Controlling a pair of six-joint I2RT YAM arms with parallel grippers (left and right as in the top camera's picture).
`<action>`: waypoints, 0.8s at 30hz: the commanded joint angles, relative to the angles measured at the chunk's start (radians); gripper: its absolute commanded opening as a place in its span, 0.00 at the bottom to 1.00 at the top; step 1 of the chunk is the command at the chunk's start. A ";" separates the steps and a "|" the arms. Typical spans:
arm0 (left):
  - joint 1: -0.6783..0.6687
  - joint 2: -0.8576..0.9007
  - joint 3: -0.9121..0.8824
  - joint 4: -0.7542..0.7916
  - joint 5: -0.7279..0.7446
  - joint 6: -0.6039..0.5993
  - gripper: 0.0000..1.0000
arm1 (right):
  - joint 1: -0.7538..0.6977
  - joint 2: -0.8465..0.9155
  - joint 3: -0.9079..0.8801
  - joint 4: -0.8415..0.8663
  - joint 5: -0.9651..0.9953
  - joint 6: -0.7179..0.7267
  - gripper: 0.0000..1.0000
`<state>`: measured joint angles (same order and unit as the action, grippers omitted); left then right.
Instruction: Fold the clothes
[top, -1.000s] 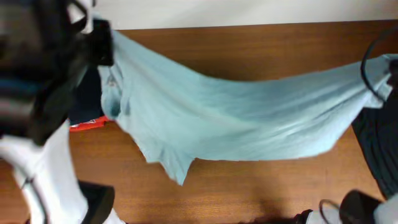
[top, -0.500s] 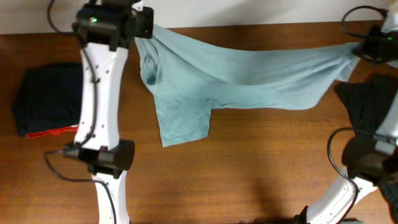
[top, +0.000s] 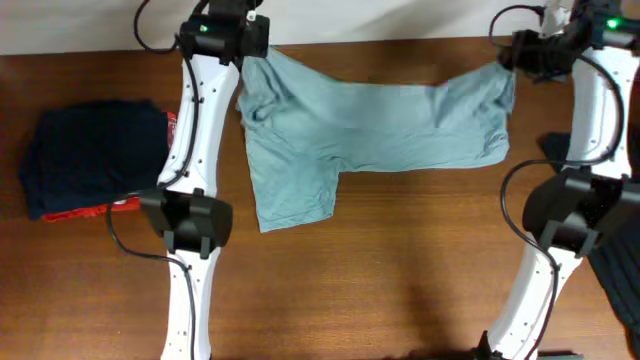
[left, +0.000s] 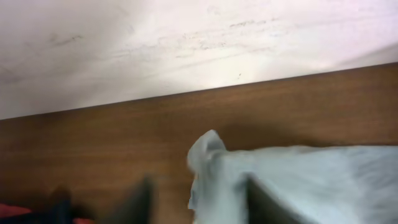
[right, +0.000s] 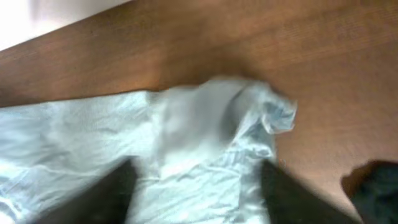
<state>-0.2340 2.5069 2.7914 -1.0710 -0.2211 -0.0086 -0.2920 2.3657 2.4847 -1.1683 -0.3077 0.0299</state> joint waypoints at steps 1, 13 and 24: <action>0.016 -0.004 0.005 -0.002 -0.011 -0.007 0.99 | 0.002 -0.010 0.018 -0.003 0.010 0.004 0.99; 0.018 -0.079 0.009 -0.415 0.215 -0.052 0.99 | -0.024 -0.085 0.050 -0.263 0.027 0.039 0.99; 0.009 -0.206 -0.013 -0.617 0.261 -0.180 0.99 | -0.066 -0.196 0.082 -0.531 0.168 0.121 0.99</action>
<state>-0.2214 2.3405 2.7918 -1.6669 -0.0208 -0.1337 -0.3279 2.2200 2.5534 -1.6798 -0.1814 0.1165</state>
